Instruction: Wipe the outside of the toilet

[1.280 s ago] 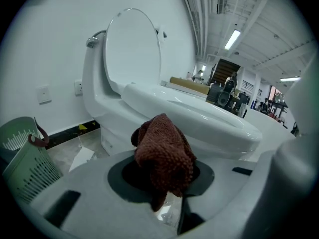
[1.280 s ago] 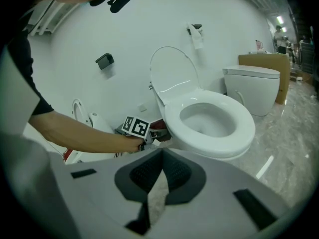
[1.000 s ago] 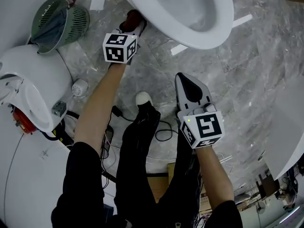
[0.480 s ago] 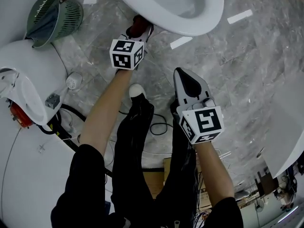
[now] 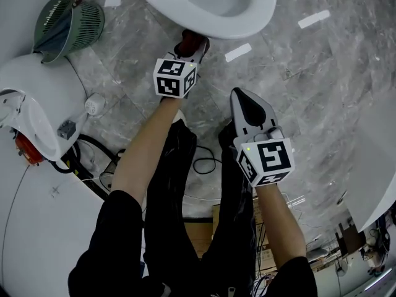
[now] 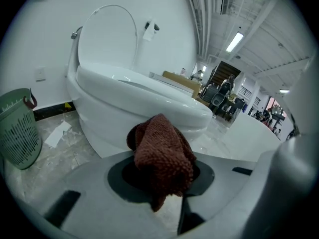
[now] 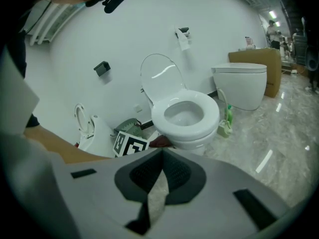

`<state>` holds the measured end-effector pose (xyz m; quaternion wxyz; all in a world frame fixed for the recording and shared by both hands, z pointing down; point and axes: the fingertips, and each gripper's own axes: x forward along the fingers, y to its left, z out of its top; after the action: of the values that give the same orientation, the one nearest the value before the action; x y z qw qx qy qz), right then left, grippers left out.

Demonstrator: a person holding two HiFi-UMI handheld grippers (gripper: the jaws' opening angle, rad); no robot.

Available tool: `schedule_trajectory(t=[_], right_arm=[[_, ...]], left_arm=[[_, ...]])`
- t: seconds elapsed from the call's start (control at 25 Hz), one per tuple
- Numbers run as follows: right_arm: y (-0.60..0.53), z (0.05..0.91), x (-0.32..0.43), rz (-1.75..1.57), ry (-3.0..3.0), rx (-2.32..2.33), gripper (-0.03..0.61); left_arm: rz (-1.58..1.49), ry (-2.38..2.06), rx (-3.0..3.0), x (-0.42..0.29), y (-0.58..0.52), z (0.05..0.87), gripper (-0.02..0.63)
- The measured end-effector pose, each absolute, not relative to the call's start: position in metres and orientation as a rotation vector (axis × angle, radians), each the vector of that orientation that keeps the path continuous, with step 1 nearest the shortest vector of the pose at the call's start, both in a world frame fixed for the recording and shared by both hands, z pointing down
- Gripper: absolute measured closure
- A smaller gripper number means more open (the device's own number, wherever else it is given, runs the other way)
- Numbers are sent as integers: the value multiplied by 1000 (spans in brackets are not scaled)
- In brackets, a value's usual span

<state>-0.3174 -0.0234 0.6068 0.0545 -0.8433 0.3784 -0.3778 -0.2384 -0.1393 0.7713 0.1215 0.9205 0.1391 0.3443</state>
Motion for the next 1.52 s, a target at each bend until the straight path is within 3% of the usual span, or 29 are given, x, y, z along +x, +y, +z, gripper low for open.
schedule_trajectory(t=[0.72, 1.12, 1.52], right_arm=[[-12, 615, -316, -1194, 1116, -2571, 574], [-81, 616, -317, -1206, 1221, -2549, 575], [-128, 613, -307, -1217, 1242, -2564, 575]], left_arm=[[974, 654, 2668, -252, -72, 769, 503], [988, 478, 2728, -257, -190, 772, 502], [883, 197, 2734, -193, -344, 768, 502]])
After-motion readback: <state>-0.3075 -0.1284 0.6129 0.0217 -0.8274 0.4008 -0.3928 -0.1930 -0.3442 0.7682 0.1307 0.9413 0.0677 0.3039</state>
